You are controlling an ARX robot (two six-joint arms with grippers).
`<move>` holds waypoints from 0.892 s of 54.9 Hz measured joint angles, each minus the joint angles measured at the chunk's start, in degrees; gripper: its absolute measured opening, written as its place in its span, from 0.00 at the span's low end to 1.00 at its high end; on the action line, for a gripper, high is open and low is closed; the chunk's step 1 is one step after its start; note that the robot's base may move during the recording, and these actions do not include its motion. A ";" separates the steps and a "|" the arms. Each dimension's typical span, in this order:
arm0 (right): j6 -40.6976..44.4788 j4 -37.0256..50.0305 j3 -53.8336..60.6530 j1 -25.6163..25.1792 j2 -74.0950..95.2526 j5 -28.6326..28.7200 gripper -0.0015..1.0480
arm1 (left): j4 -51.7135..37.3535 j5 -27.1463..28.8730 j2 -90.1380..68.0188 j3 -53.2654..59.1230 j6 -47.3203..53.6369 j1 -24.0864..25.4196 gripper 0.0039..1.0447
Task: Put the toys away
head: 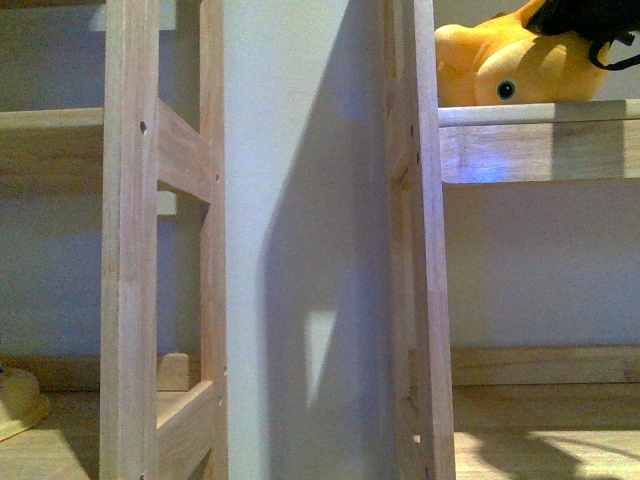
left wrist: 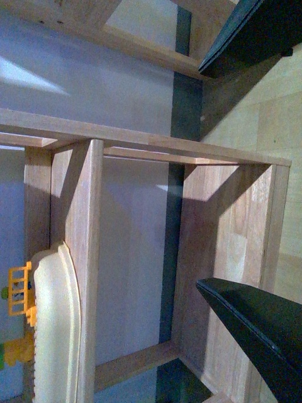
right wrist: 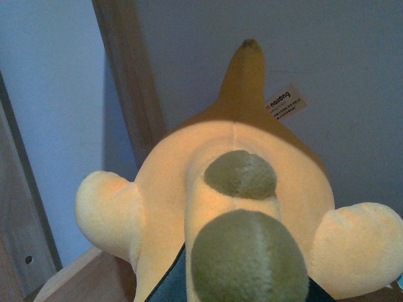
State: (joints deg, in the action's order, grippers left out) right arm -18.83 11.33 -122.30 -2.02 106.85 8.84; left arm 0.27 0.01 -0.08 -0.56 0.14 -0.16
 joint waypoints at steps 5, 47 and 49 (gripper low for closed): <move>-1.11 0.04 -0.26 0.61 0.39 -0.09 0.10 | 0.00 -0.02 0.00 0.00 0.00 0.00 0.94; -0.74 -2.95 -1.55 1.49 1.25 -0.72 0.70 | 0.00 -0.02 0.00 0.00 0.00 0.00 0.94; -0.42 -3.02 -1.55 1.49 1.25 -0.96 0.76 | 0.00 -0.02 0.00 0.00 -0.02 0.00 0.94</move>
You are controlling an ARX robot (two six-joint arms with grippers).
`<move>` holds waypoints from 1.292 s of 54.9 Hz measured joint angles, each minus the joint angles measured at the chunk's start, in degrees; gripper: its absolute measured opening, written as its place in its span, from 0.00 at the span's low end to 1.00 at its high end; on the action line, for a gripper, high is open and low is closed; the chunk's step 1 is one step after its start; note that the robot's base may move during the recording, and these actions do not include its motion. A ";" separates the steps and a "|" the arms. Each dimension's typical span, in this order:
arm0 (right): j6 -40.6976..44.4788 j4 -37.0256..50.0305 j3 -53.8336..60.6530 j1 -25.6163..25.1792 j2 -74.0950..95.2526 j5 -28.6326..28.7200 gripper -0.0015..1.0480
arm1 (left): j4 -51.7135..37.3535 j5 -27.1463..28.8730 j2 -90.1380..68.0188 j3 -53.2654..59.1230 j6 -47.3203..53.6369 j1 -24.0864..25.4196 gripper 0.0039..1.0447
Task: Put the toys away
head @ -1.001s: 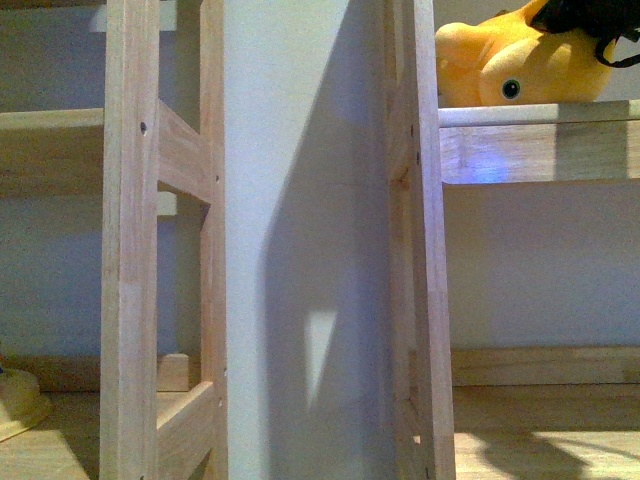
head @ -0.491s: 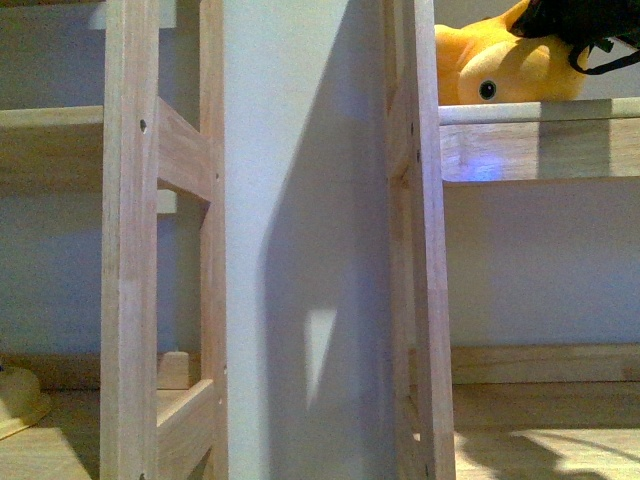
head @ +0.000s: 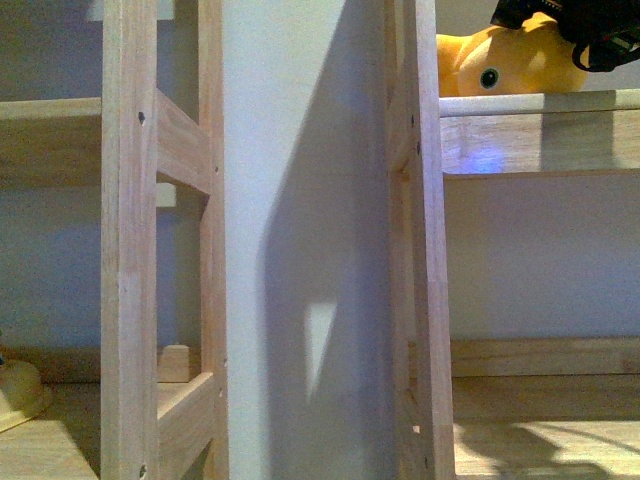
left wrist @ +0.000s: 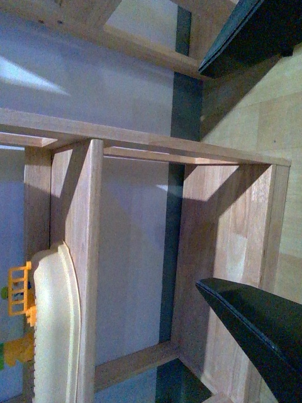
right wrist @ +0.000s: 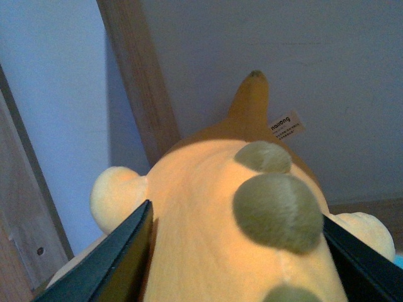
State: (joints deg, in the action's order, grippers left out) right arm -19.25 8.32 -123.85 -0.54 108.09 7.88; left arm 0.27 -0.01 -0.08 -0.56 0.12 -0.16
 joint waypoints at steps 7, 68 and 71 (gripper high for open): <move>1.11 -0.17 -0.04 -0.04 0.02 -0.39 0.97 | 0.00 0.02 0.00 0.00 0.00 0.00 0.94; 18.95 24.28 37.48 0.72 -33.59 -15.89 0.98 | 0.00 0.02 0.00 0.00 0.00 0.00 0.94; 19.06 24.41 46.64 -1.57 -42.23 -16.20 0.98 | 0.00 0.02 0.00 0.00 0.02 0.00 0.94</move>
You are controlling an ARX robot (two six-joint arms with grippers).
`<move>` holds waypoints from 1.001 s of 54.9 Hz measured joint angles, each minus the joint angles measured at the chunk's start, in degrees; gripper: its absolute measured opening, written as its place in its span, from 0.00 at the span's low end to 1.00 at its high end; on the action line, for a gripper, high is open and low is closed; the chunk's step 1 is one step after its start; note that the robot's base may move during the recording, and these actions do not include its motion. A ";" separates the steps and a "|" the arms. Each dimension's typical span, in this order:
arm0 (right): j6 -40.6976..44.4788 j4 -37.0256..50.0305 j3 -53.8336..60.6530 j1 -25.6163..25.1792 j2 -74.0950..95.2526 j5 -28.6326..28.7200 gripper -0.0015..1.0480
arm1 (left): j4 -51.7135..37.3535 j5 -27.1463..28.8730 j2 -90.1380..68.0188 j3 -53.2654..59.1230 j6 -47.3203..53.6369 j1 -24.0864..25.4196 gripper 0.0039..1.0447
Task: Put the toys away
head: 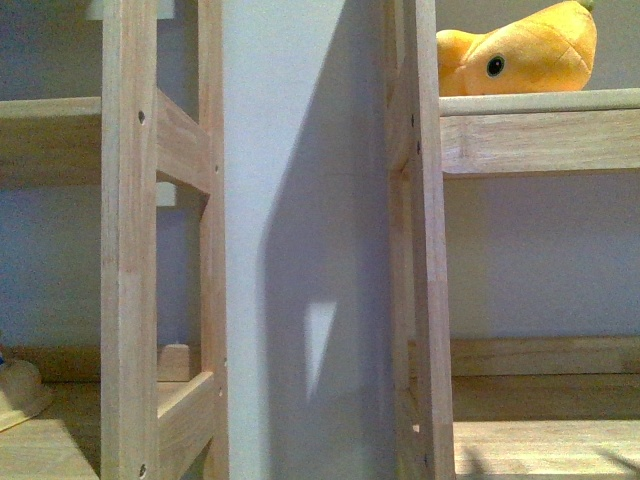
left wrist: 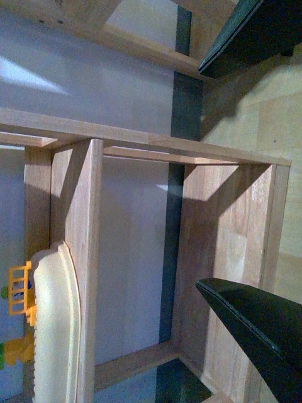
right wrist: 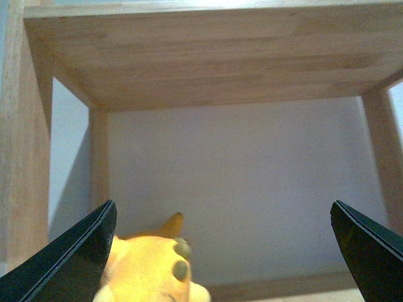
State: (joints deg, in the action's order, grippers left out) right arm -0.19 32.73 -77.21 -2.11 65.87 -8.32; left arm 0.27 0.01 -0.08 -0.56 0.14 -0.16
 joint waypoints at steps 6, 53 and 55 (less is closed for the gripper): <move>-0.42 -1.77 9.68 -4.48 -9.84 1.27 0.98 | 0.00 0.00 0.00 0.00 0.00 0.00 0.94; -12.37 -15.19 50.62 -7.69 -40.02 8.28 0.98 | 0.00 -0.02 0.00 0.00 0.00 0.00 0.94; -12.37 -15.19 50.60 -7.61 -40.11 8.26 0.98 | 0.00 -0.02 0.00 0.00 -0.02 0.00 0.94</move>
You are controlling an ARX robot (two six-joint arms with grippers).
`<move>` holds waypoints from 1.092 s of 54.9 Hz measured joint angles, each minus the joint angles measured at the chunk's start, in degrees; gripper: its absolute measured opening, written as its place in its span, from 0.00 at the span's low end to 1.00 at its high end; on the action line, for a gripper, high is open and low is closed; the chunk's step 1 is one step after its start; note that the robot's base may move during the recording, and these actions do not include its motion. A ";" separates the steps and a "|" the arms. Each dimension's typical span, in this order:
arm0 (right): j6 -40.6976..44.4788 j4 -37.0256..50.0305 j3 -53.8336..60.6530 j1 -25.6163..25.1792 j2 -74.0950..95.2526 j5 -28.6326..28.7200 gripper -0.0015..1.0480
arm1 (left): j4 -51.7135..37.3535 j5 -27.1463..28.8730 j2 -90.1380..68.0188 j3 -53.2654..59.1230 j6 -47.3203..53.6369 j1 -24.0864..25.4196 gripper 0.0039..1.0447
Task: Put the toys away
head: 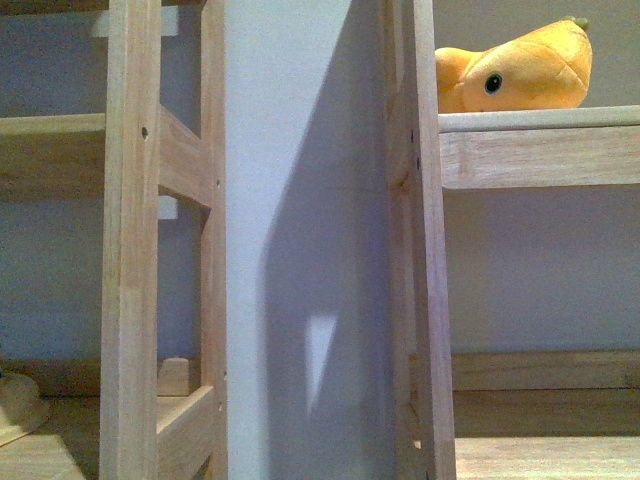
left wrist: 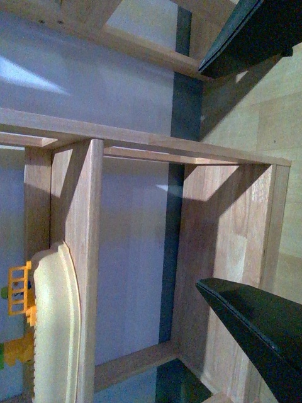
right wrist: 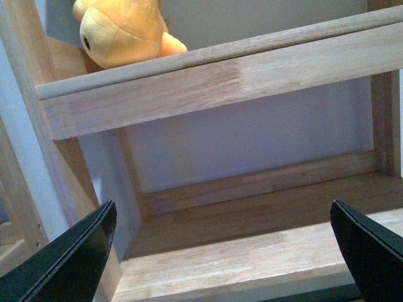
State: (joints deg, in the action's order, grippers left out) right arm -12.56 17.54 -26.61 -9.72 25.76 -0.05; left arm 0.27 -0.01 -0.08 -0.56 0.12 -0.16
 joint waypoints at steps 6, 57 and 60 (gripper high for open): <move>2.91 -8.09 -2.29 -0.98 0.13 5.68 0.91 | 0.00 0.02 0.00 0.00 0.02 0.00 0.94; 12.24 -18.86 20.04 9.51 -19.96 0.24 0.07 | 0.00 0.02 0.00 0.00 0.00 0.00 0.94; 12.24 -18.69 20.63 9.51 -20.35 0.24 0.07 | 0.00 0.02 0.00 0.00 0.02 0.00 0.94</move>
State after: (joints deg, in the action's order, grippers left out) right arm -0.32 -1.15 -5.98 -0.21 5.41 0.19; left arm 0.27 0.01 -0.08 -0.56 0.14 -0.16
